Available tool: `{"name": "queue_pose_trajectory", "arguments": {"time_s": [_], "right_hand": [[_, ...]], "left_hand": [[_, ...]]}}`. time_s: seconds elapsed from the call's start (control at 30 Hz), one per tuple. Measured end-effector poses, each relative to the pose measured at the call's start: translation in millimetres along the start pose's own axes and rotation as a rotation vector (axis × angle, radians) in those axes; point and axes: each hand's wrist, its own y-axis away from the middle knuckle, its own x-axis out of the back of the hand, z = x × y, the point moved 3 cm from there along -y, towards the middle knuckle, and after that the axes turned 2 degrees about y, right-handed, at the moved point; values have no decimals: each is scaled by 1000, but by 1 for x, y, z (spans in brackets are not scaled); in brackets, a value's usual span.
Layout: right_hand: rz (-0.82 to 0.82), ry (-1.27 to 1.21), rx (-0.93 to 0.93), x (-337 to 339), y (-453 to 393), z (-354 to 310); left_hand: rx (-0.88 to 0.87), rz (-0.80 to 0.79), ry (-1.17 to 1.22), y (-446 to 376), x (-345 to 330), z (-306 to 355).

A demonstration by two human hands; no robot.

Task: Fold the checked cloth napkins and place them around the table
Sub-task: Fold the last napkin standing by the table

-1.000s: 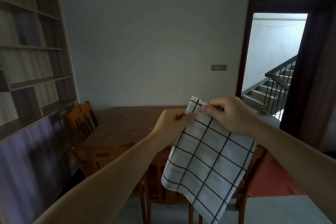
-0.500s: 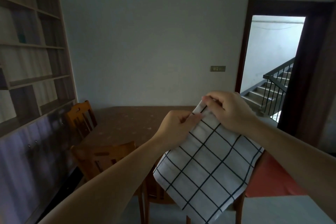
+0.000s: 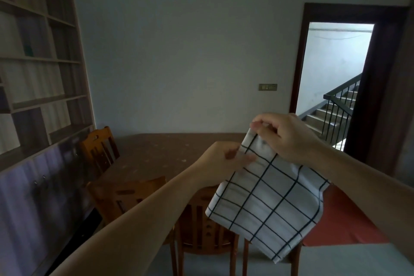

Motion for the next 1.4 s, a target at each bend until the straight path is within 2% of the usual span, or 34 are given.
{"name": "queue_pose_trajectory", "arguments": {"time_s": [0.1,0.27,0.33,0.43,0.47,0.57,0.67,0.8,0.87,0.93,1.0,1.03,1.13,1.23,1.33,1.4], "right_hand": [[0,-42,16,1,2,-4],[30,-89,39,8,2,-6],[-30,-90,-32,10,3,3],[-207,-89,-218,15,10,25],[-211,-122,-264,17,13,32],[-102,-260,-308,19,19,40],[29,-288,-264,17,19,38],[95,-366,-255,18,15,40],[146,-417,-263,18,14,43],[179,-473,-296,17,12,44],[149,-541,-346,17,10,46],[121,-583,-375,17,9,50],[24,-756,-467,12,15,65],[-165,-894,-572,-8,31,70],[-287,-598,-554,-27,41,60],[-242,-530,-568,-34,41,66]], "left_hand": [[-35,78,63,-6,-3,7],[-20,62,50,-4,-1,7],[-39,126,74,-4,5,6],[-20,294,152,-4,23,-3],[0,334,155,-3,29,-6],[26,373,125,-1,37,-12],[47,382,127,0,36,-12],[49,373,182,0,38,-18],[61,303,232,1,37,-19],[100,148,209,3,32,-19],[154,-15,137,8,25,-18],[173,-48,135,7,23,-22],[194,25,223,5,26,-26],[186,107,285,0,31,-29],[177,153,292,-2,36,-29],[183,138,266,-1,38,-30]]}}
